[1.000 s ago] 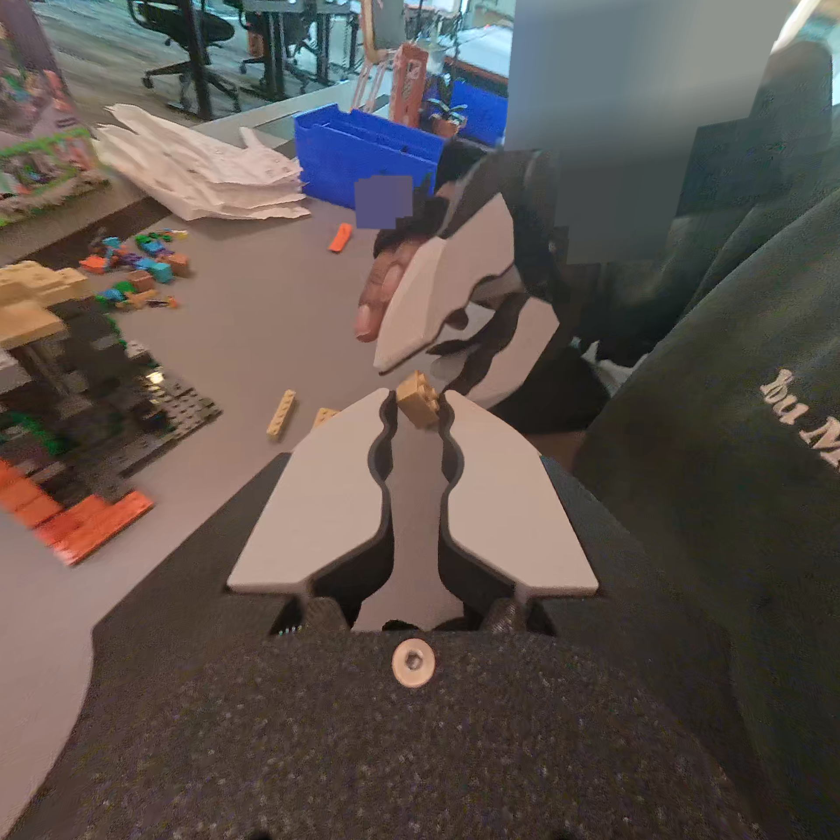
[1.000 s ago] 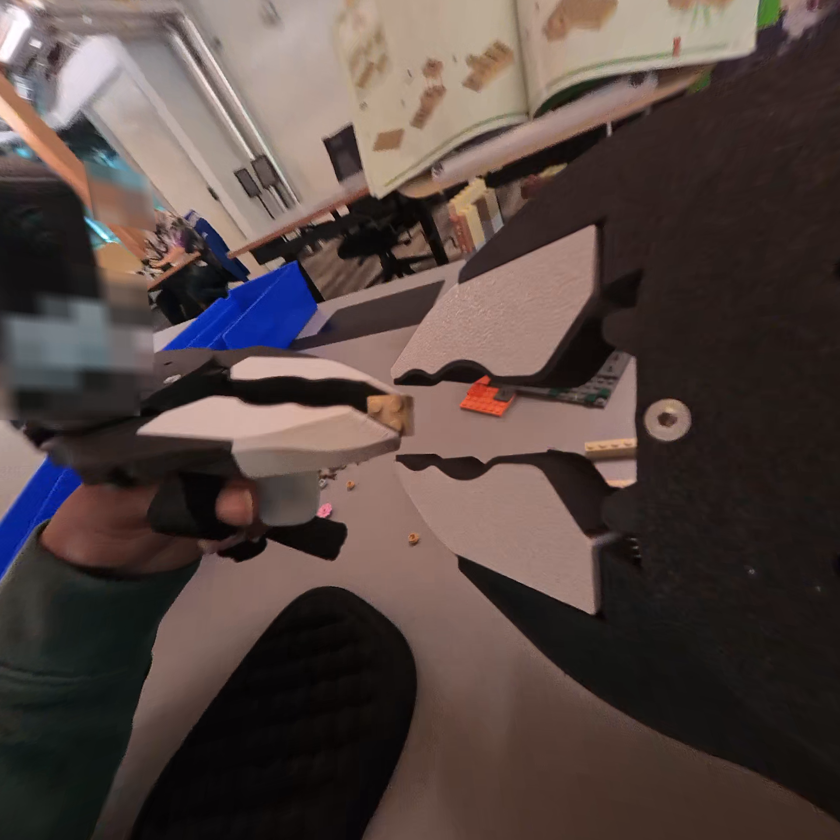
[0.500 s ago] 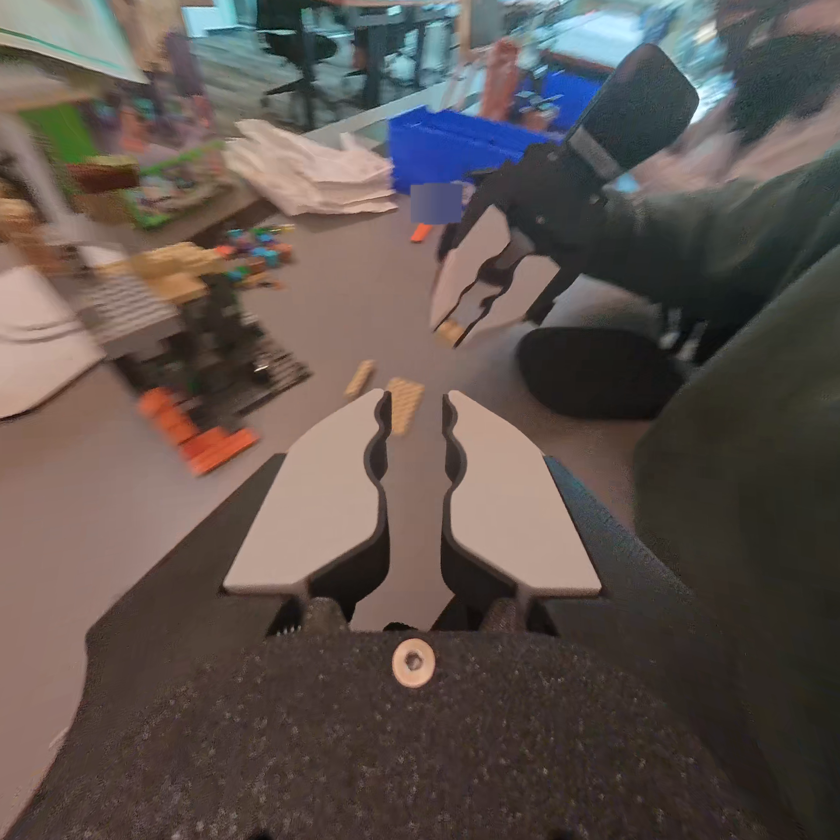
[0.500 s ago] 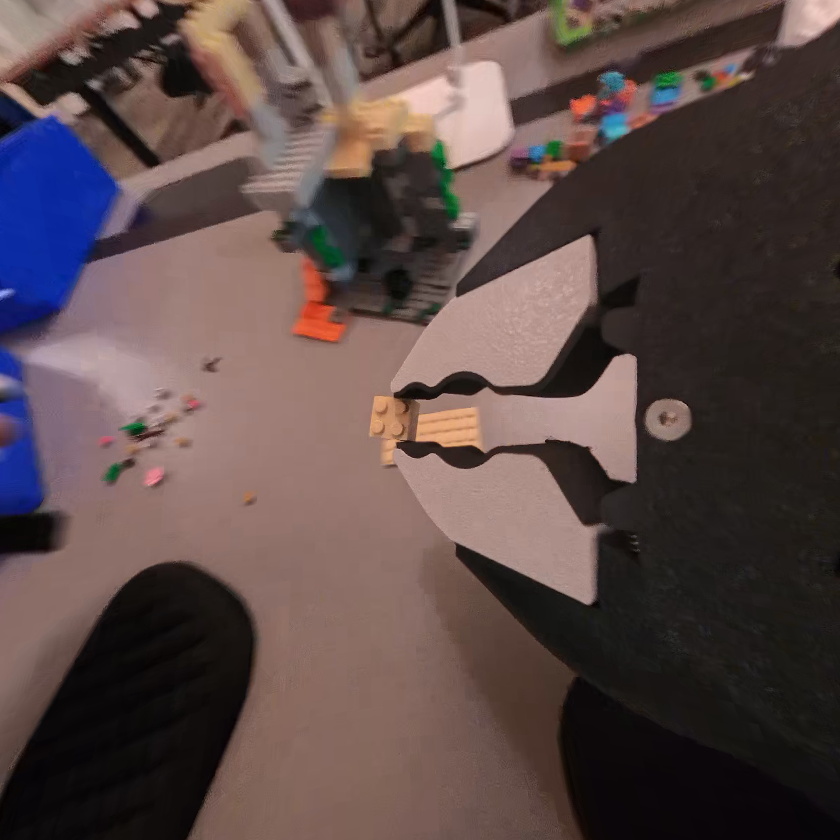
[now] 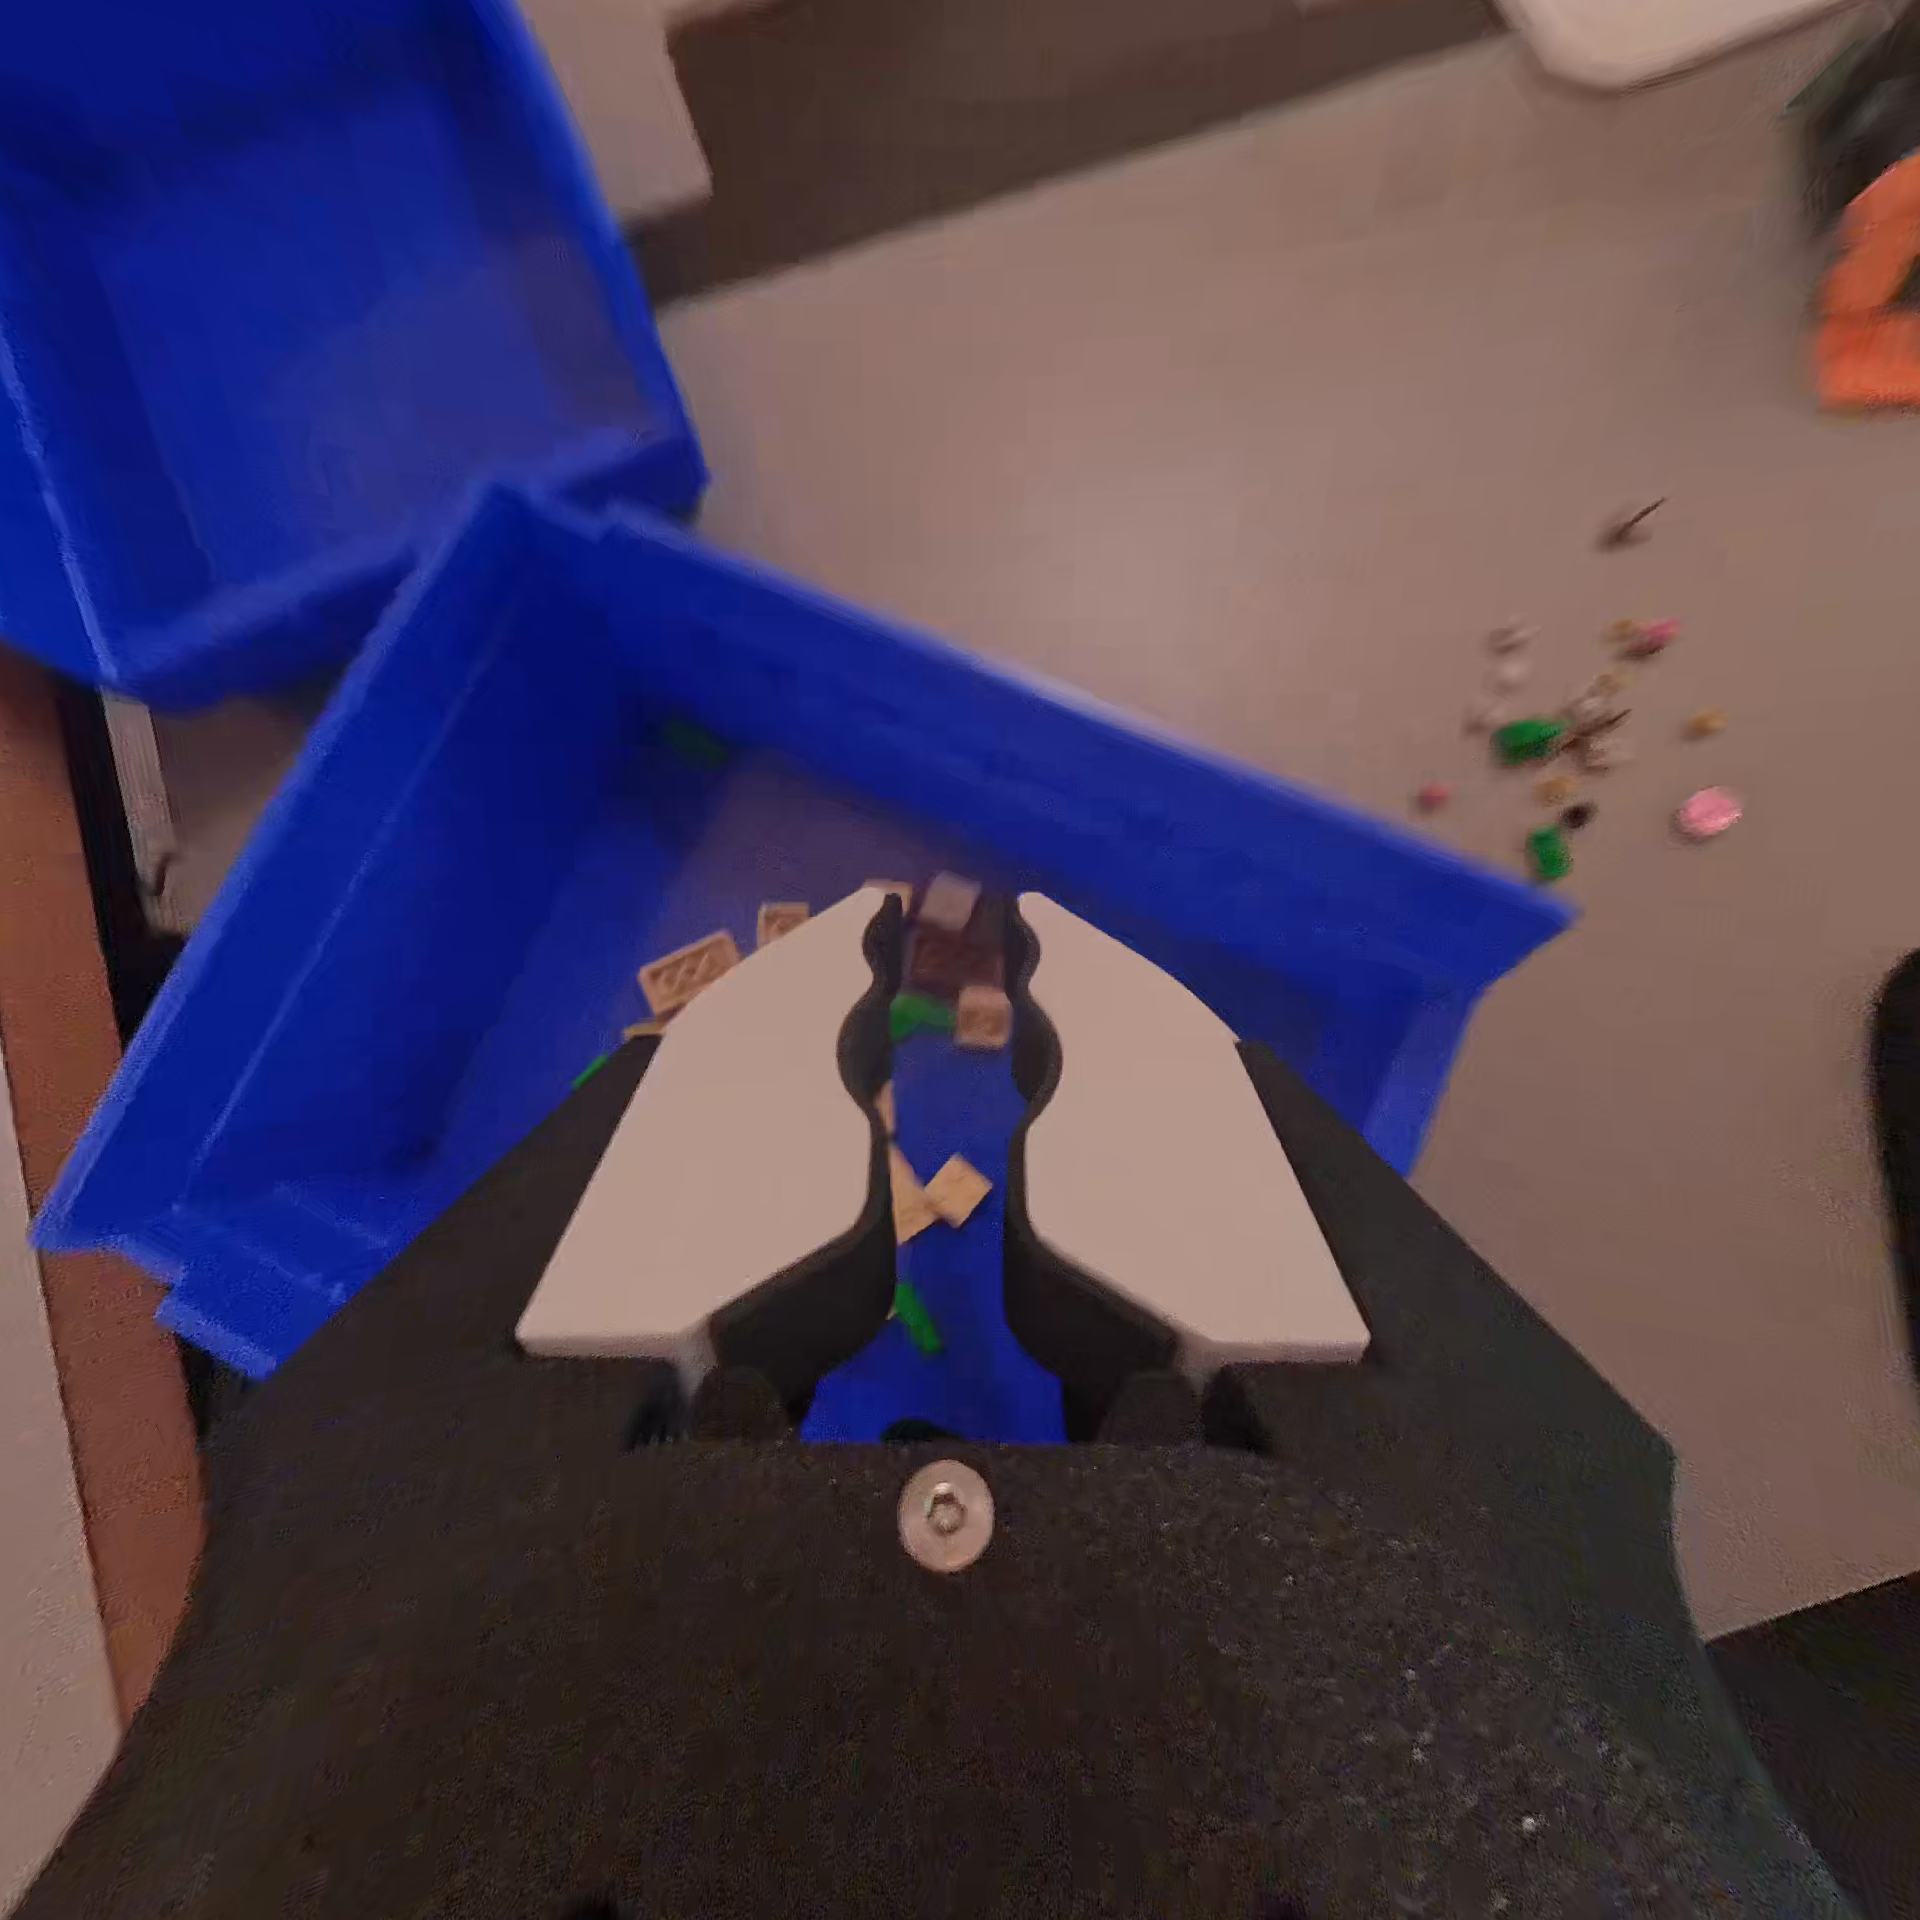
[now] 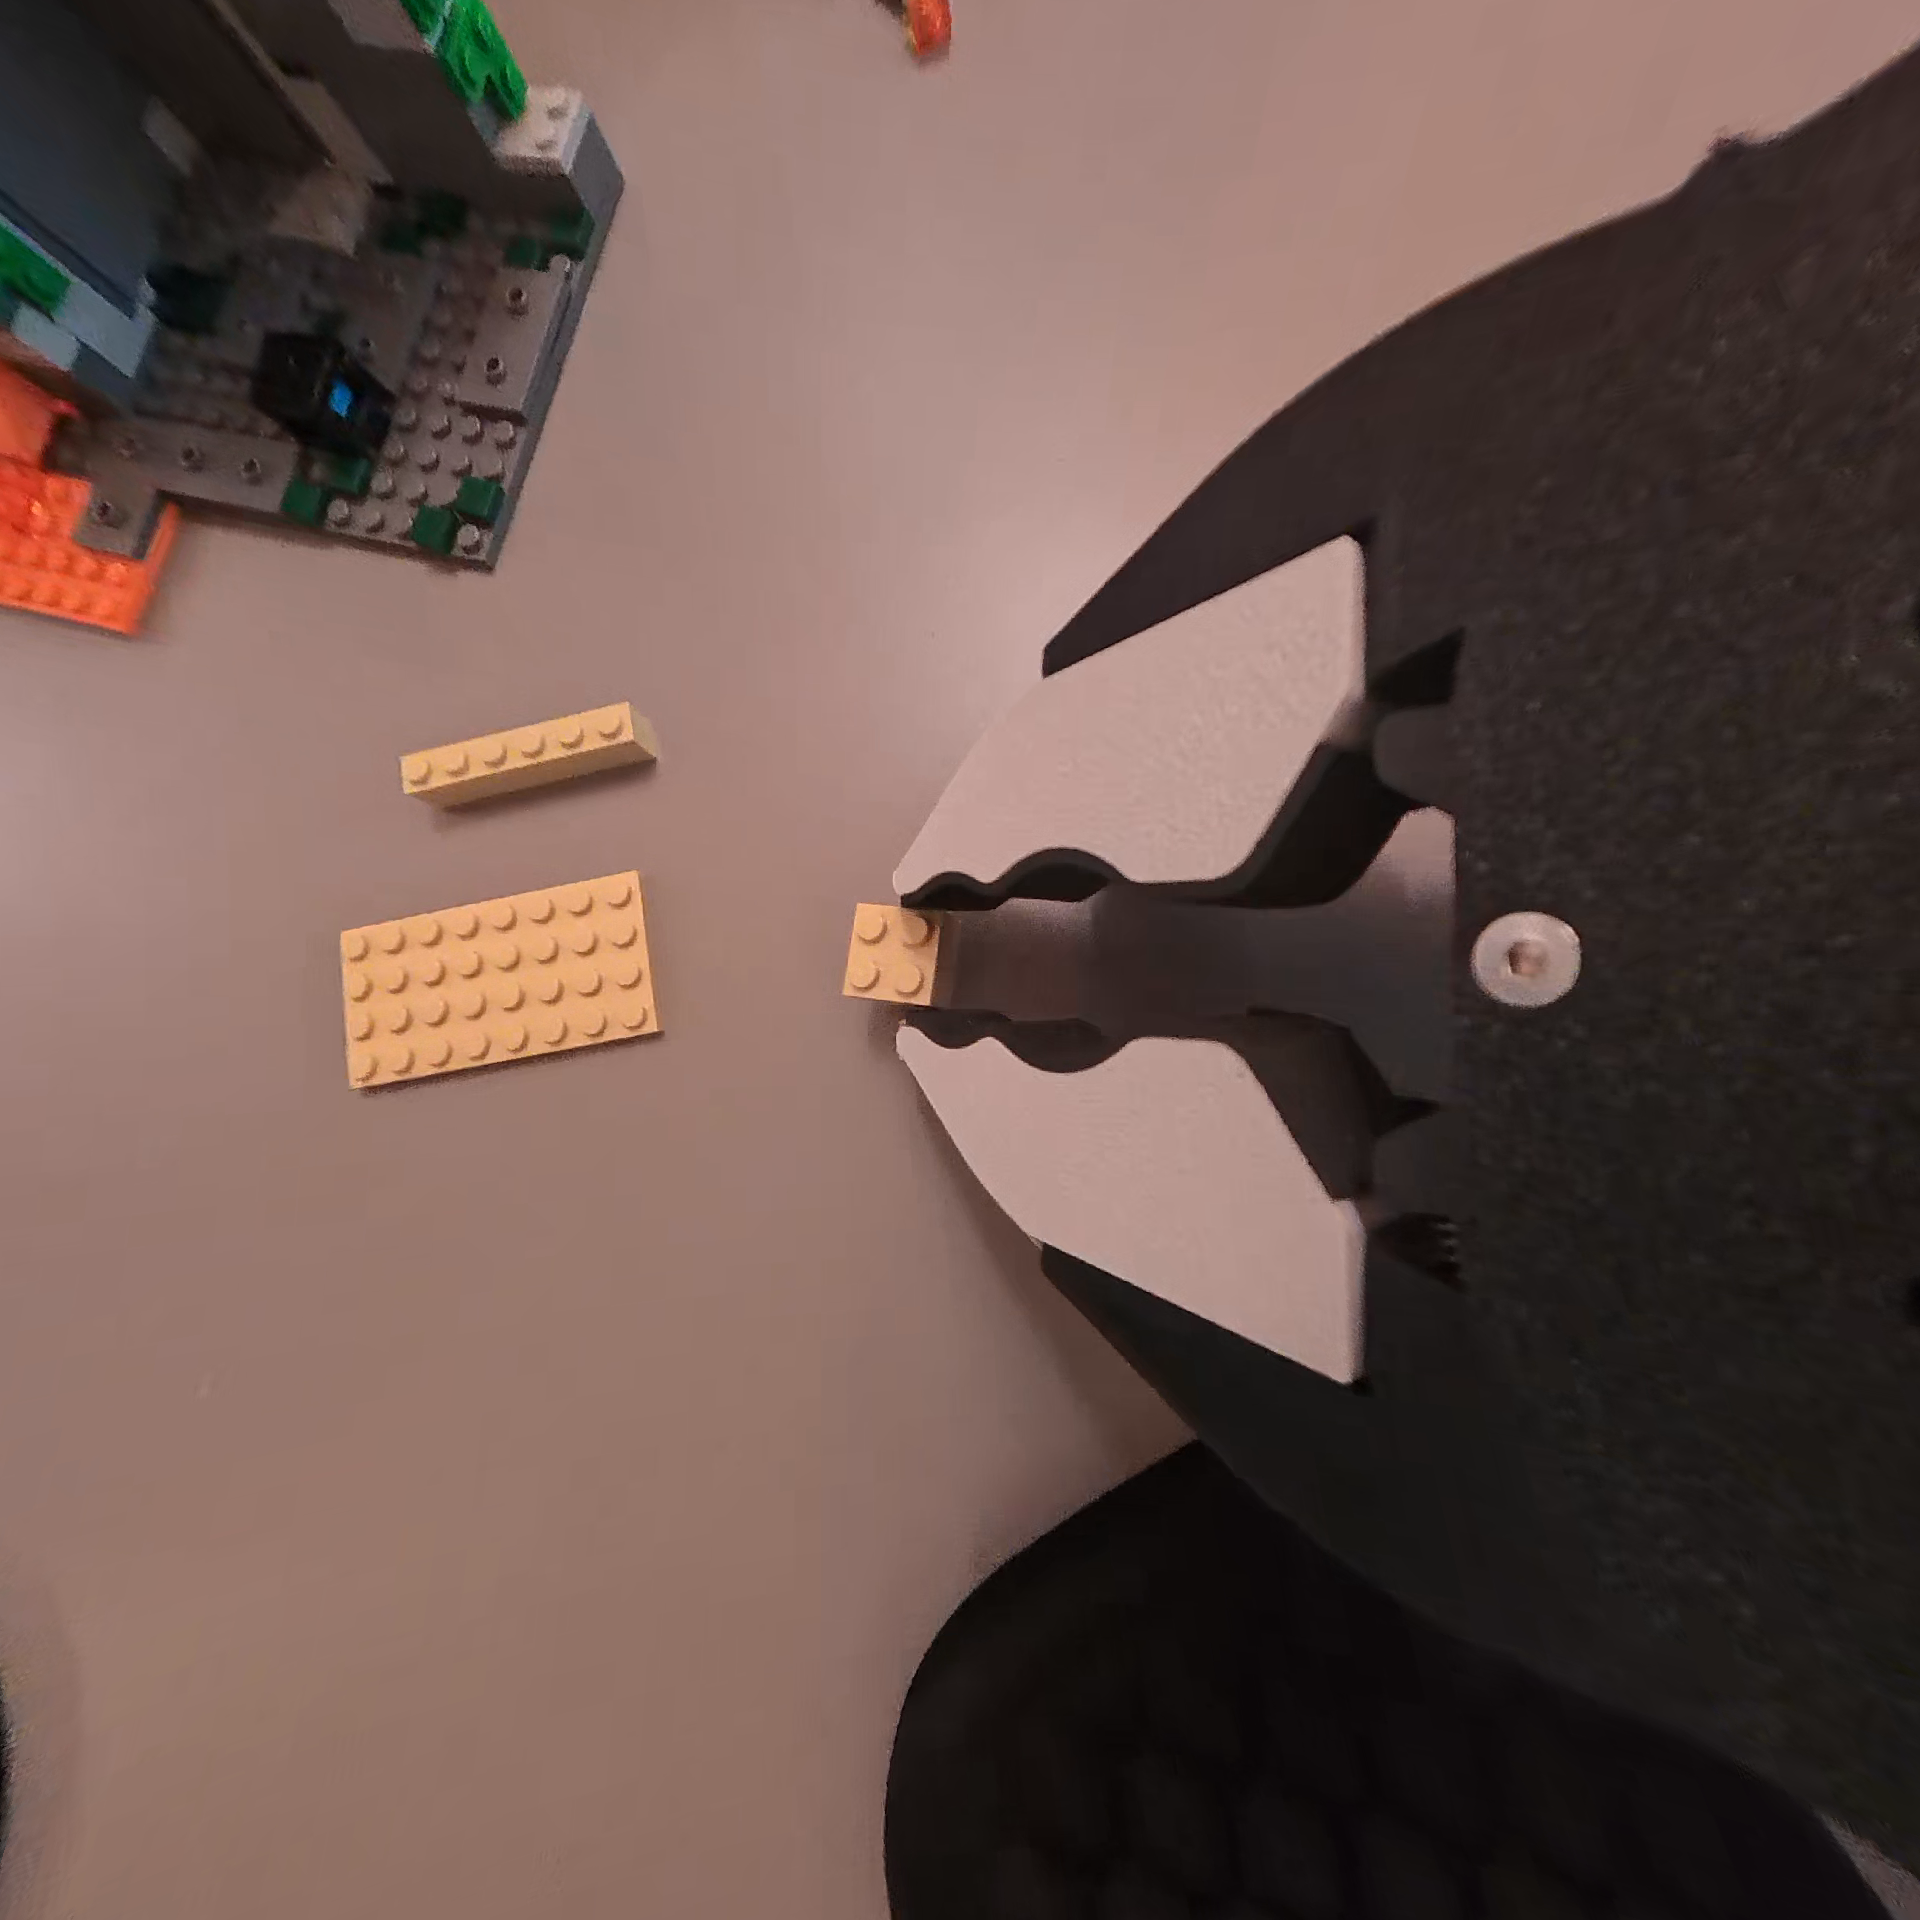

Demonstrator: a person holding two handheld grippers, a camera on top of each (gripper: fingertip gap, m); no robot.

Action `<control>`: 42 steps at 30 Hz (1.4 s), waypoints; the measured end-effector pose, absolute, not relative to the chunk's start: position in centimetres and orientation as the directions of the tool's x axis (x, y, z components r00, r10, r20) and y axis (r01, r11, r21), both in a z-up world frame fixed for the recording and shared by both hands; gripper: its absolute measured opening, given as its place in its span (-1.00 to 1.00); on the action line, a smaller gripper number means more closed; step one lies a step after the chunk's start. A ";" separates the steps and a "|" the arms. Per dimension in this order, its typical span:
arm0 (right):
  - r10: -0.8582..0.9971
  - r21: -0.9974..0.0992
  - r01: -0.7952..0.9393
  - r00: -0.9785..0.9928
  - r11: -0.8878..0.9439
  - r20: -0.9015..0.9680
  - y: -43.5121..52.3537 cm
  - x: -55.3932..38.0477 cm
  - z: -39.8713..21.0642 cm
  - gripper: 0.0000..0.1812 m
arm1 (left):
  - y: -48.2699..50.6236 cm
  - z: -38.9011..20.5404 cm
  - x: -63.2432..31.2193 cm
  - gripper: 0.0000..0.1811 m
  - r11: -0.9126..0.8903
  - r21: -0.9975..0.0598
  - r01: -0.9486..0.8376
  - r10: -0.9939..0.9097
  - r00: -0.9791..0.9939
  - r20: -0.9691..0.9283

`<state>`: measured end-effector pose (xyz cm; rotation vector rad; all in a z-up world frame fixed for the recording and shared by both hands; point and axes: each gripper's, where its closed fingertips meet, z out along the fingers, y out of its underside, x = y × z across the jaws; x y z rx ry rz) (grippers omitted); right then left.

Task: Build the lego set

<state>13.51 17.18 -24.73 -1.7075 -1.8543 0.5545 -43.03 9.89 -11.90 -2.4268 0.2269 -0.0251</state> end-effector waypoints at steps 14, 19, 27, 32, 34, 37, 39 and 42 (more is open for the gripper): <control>0.994 -0.644 0.760 -0.020 0.086 0.110 17.7 13.6 -24.1 -0.68 | 12.1 -23.4 -48.8 -0.68 -0.922 -0.236 -0.309 -0.286 0.950 -0.125; 0.993 -0.659 0.748 0.001 0.076 0.116 17.6 13.8 -23.5 -0.68 | 12.2 -25.1 -49.0 -0.75 -0.938 -0.154 -0.309 -0.294 0.949 -0.115; 0.987 -0.723 0.683 0.020 0.104 0.161 17.6 12.6 -21.0 -0.71 | 13.4 -20.4 -47.7 -0.81 -0.889 -0.346 -0.299 -0.253 0.952 -0.172; 0.975 -0.803 0.574 0.032 0.160 0.218 16.8 10.3 -18.1 -0.71 | 14.6 -11.5 -41.8 -0.81 -0.652 -0.698 -0.295 -0.216 0.955 -0.201; 0.978 -0.842 0.514 0.028 0.162 0.205 16.1 9.0 -16.8 -0.71 | 14.6 -8.3 -37.1 -0.81 -0.518 -0.798 -0.308 -0.273 0.944 -0.188; 0.991 -0.906 0.407 0.013 0.119 0.136 14.7 7.1 -14.6 -0.71 | 13.9 -5.3 -28.5 -0.82 -0.317 -0.904 -0.288 -0.428 0.894 -0.134; 0.997 -0.941 0.331 -0.005 0.068 0.071 13.8 6.0 -13.1 -0.71 | 13.1 -4.3 -22.4 -0.82 -0.213 -0.951 -0.224 -0.547 0.834 -0.074; 0.998 -0.972 0.233 -0.043 -0.023 -0.034 12.6 4.5 -11.0 -0.70 | 12.0 -3.8 -14.1 -0.82 -0.100 -0.992 -0.082 -0.708 0.706 0.013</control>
